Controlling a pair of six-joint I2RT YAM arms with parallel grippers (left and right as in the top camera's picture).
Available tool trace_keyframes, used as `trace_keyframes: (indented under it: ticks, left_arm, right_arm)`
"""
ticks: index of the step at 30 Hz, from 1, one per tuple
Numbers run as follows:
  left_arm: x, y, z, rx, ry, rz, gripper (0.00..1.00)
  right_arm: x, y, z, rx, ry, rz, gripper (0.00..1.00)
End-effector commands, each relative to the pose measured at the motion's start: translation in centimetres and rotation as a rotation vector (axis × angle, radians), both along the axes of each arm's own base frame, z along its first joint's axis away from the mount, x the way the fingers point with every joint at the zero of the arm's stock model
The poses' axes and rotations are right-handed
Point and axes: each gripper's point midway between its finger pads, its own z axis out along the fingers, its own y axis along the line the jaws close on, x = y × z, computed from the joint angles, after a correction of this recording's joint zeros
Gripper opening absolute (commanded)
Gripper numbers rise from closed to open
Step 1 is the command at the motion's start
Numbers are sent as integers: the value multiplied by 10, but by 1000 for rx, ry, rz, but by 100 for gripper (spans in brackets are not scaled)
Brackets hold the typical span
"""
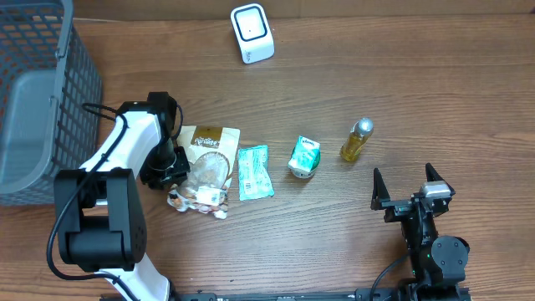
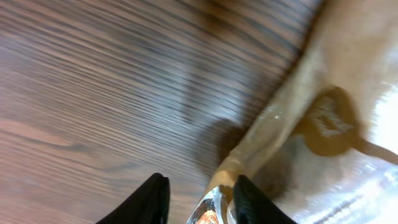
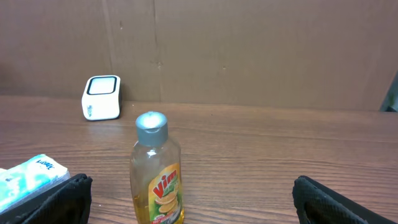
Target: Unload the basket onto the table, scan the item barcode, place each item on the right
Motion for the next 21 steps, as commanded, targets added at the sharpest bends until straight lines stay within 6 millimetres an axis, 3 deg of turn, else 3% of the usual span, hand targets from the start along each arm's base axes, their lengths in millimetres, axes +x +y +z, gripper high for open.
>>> trace_keyframes:
  ticks: [1,11,15,21]
  left_arm:
    - [-6,-29,-2,-142,22,-33,37]
    - [0,-42,6,-173,5,-102,47]
    - [22,-44,36,-174,-87,-109,51]
    - [65,-34,109,-109,-302,-126,58]
  right_arm:
    - [0,2,-2,-1,-4,7,100]
    - [0,2,-2,-1,-4,7,100]
    - [0,2,-2,-1,-4,7,100]
    - [0,2,-2,-1,-4,7,100]
